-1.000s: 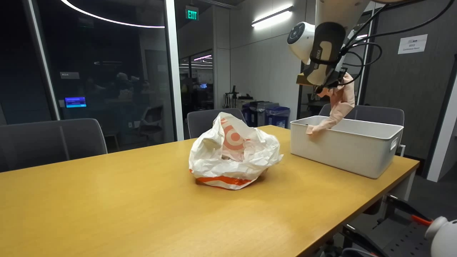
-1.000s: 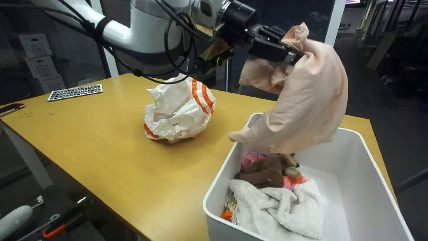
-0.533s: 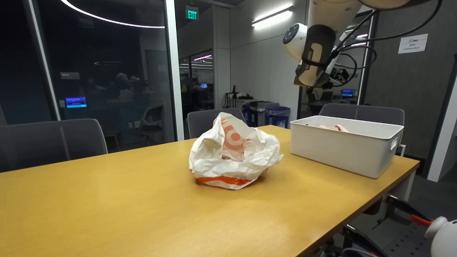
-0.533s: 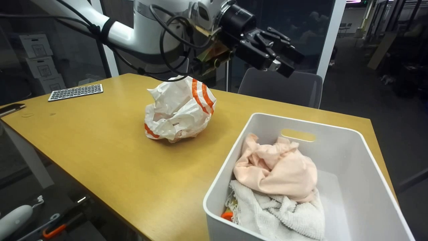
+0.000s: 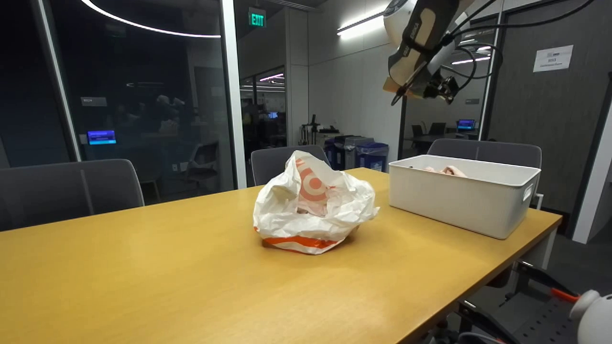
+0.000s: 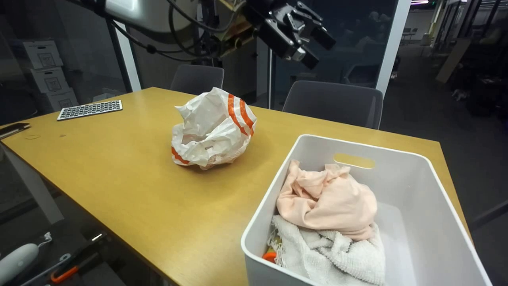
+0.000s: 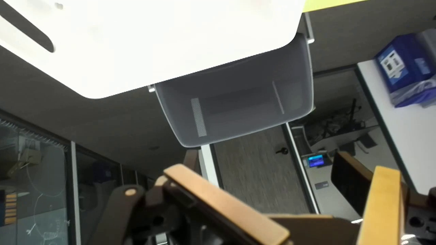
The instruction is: Remove the clothes from the plastic bag and place them in the storage box
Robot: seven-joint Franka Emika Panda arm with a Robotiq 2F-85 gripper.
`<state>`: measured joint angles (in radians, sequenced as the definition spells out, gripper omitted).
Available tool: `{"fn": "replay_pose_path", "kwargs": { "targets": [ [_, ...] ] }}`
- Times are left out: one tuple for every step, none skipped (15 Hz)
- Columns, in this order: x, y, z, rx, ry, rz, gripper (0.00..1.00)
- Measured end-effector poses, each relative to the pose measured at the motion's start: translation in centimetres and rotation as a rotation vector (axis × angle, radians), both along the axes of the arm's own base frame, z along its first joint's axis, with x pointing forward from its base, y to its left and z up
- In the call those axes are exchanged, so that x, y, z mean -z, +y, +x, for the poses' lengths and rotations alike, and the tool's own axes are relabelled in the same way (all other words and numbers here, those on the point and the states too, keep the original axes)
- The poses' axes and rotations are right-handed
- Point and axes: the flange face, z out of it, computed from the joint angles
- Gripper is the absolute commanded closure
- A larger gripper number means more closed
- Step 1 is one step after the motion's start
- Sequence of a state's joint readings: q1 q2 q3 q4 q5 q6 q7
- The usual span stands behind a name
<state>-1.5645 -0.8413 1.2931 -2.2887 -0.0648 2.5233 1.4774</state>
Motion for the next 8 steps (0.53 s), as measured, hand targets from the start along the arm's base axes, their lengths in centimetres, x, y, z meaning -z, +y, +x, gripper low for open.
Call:
{"fn": "replay_pose_path", "kwargs": {
  "targets": [
    [-1.5, 0.7, -0.5, -0.032, -0.004, 0.026, 0.00],
    [-3.1, 1.3, -1.2, -0.065, -0.005, 0.053, 0.00],
    [-4.6, 1.8, -1.9, -0.100, -0.005, 0.079, 0.00],
    [-6.0, 2.3, -2.6, -0.136, -0.006, 0.108, 0.00],
    [-7.3, 2.7, -3.3, -0.171, -0.005, 0.135, 0.00],
    [-8.4, 3.2, -4.0, -0.210, -0.003, 0.165, 0.00],
    [-9.3, 3.8, -4.7, -0.246, 0.000, 0.194, 0.00],
    [-10.0, 4.4, -5.2, -0.284, 0.005, 0.222, 0.00]
  ]
}}
